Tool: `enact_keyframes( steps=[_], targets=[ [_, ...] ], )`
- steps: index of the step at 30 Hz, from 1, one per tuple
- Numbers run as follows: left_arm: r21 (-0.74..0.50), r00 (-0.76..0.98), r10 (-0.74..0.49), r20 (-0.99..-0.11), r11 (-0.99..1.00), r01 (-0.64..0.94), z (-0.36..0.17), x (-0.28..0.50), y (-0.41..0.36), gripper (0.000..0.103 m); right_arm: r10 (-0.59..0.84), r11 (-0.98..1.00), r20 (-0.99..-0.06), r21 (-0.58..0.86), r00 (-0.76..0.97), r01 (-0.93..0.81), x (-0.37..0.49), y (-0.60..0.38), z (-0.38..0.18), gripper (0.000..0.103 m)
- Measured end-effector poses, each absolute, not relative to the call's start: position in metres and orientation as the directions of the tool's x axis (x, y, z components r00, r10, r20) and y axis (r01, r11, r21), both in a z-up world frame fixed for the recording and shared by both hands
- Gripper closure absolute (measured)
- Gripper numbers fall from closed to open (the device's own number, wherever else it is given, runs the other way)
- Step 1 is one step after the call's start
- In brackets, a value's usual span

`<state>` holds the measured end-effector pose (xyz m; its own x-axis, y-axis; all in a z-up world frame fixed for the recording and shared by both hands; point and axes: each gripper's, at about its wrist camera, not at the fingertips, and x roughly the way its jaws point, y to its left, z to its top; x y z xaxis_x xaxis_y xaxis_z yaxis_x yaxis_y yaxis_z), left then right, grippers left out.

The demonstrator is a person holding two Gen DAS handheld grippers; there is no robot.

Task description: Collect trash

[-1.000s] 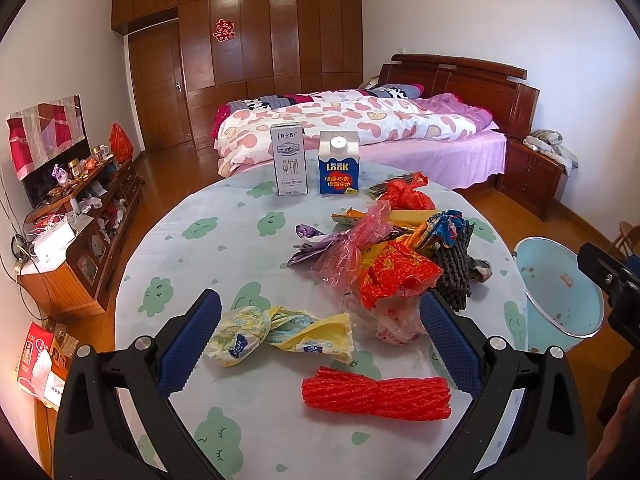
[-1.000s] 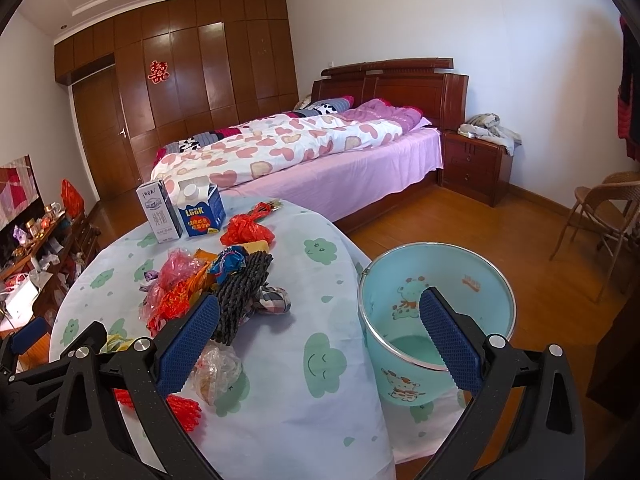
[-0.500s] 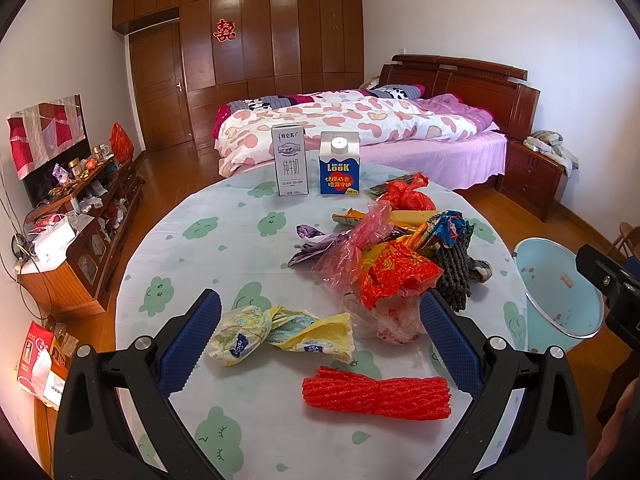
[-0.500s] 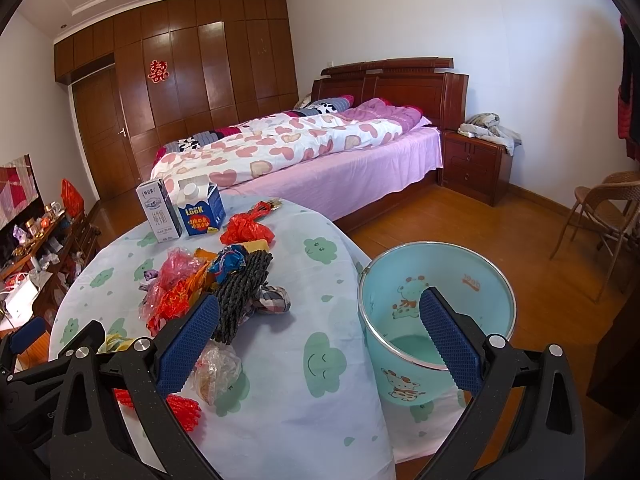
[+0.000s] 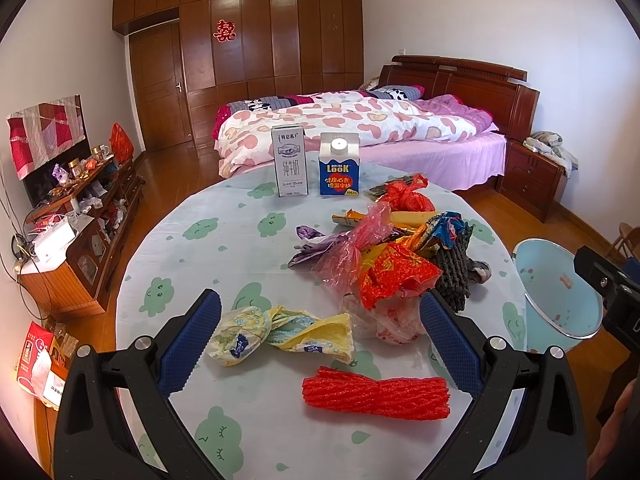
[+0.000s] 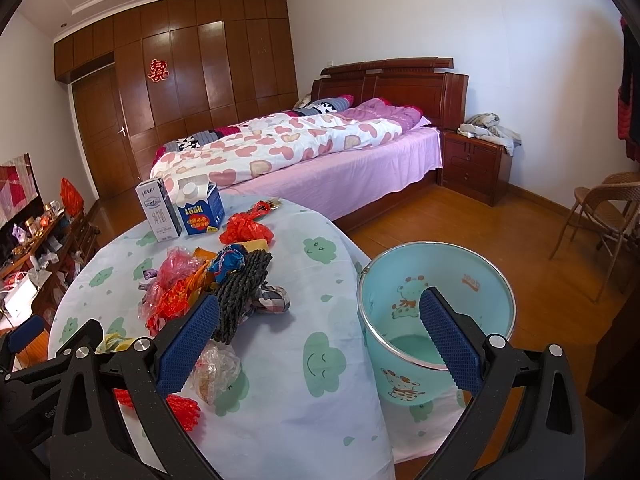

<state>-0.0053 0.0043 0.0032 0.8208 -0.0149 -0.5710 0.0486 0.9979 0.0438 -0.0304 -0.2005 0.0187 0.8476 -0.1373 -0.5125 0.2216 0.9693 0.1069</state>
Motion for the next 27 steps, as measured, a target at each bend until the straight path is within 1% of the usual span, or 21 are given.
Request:
enact_keyframes(
  steps=[23,27],
  targets=[
    [0.046,0.822,-0.014,-0.57,0.998,0.049,0.0066,-0.0065,0.0036,0.006,-0.139,0.968,-0.516,0.108,0.845,0.226,-0.0305,-0.2014,0.0154,0.005],
    [0.042,0.825,-0.032,-0.564,0.997,0.067,0.0081,-0.0068,0.0051,0.006,-0.167,0.965,-0.496,0.097,0.852,0.245,-0.035,-0.2055,0.0133,0.005]
  ],
)
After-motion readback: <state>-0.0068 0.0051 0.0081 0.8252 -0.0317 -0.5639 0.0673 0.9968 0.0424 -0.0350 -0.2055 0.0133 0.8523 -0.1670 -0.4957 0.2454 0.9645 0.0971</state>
